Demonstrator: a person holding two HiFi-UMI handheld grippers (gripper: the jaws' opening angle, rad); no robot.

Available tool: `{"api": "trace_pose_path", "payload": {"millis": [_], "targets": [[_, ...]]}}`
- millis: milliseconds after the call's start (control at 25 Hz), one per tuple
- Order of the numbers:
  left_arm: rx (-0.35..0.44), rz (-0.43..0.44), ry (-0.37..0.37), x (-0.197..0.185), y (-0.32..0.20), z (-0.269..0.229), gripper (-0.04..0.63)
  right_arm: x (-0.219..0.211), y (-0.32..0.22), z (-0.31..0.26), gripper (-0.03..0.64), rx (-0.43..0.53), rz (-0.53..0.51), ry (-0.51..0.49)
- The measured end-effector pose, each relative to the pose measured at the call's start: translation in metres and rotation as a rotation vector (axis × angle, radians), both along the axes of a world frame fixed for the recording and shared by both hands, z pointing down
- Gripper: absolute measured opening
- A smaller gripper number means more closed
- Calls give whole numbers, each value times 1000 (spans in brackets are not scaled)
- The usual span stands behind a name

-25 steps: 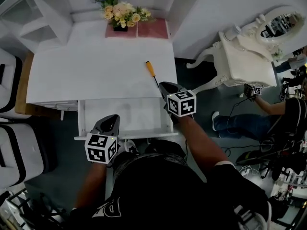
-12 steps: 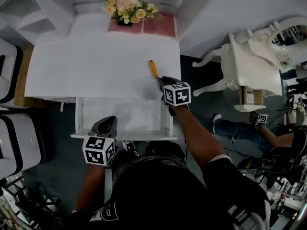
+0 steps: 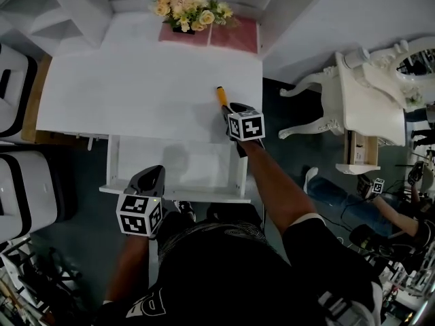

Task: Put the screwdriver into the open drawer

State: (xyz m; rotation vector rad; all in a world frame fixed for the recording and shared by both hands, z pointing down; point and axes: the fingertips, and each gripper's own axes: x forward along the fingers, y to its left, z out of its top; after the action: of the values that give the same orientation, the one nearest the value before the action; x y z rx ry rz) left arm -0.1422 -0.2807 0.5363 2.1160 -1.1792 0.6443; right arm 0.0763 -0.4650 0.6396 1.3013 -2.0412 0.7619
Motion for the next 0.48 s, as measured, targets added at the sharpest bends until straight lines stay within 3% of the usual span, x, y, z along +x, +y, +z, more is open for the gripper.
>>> {"api": "trace_pose_path", "payload": {"millis": [480], "targets": [[-18, -47, 4, -10, 4, 7, 15, -1, -6, 29, 135, -83, -1, 70]]}}
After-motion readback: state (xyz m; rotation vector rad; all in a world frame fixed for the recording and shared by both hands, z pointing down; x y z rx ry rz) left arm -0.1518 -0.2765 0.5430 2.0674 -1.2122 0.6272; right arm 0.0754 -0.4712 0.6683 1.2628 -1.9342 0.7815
